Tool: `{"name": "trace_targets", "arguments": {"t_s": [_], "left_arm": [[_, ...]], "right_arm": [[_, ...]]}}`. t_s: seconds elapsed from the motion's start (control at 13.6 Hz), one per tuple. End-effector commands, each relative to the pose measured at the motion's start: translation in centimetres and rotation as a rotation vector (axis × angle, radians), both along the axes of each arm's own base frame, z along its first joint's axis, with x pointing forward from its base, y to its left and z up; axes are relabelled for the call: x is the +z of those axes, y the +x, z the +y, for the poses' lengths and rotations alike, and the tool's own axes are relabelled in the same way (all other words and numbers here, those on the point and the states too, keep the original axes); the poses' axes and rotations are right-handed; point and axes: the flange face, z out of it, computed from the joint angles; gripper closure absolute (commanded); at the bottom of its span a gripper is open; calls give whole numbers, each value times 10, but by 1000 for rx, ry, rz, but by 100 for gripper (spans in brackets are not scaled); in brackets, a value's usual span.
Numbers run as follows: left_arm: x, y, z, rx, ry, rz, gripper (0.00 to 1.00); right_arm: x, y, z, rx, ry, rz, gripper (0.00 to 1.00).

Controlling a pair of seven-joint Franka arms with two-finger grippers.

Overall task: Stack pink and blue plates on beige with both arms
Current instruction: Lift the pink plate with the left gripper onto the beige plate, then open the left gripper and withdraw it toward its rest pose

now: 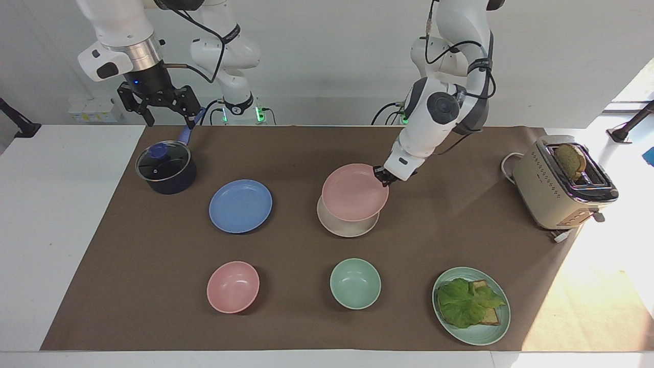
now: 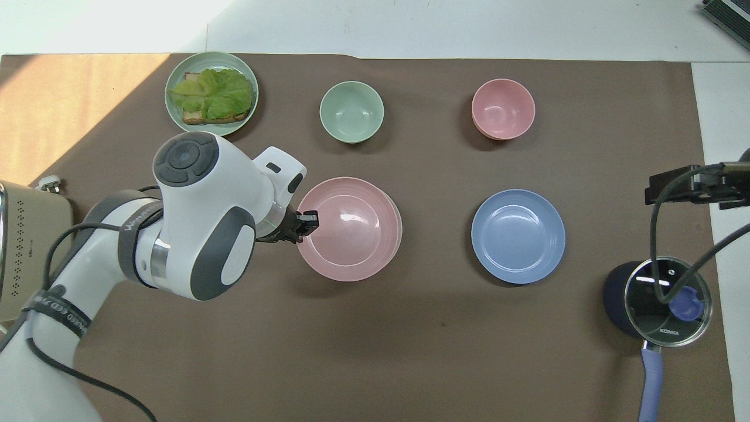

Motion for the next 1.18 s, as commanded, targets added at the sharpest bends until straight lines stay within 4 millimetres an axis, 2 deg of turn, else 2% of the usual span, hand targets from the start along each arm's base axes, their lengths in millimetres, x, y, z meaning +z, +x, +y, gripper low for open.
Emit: {"name": "trace_targets", "arguments": {"t_s": [0.0,0.07,0.15,0.29,0.37,0.44,0.66,0.74,0.81,0.88,0.96,1.1], "left_arm": [[-16,-1,0,-2,-14,-17,71],[-15,0,1,0,-14,-17,21],[-15,1,3,8,-13,-17,0],[-14,4,10,9,0,-12,0],[-6,11,20,24,2,-17,0],[8,24,43,34,30,-39,0],[70,55,129,-50,86,-70,0],[101,61,167,-70,85,-91,0],[133,63,191,-106,107,-115,0],[160,64,209,-144,148,-122,0],[178,64,223,-191,165,-118,0],[201,56,234,-237,157,-132,0]], "right_arm": [[1,-2,9,11,10,-19,0],[1,-1,9,13,10,-19,0],[1,-1,9,13,10,-19,0],[0,-2,7,7,10,-16,0],[-3,-3,4,-1,9,-10,0],[-5,-6,1,-4,8,-5,0],[-21,-12,-13,-18,6,9,0],[-34,-13,-15,-19,5,3,0],[-53,-10,-14,-9,6,-8,0],[-65,-9,-14,-4,6,-18,0],[-75,-7,-14,-4,6,-18,0],[-101,-5,-13,-1,9,-3,0]]}}
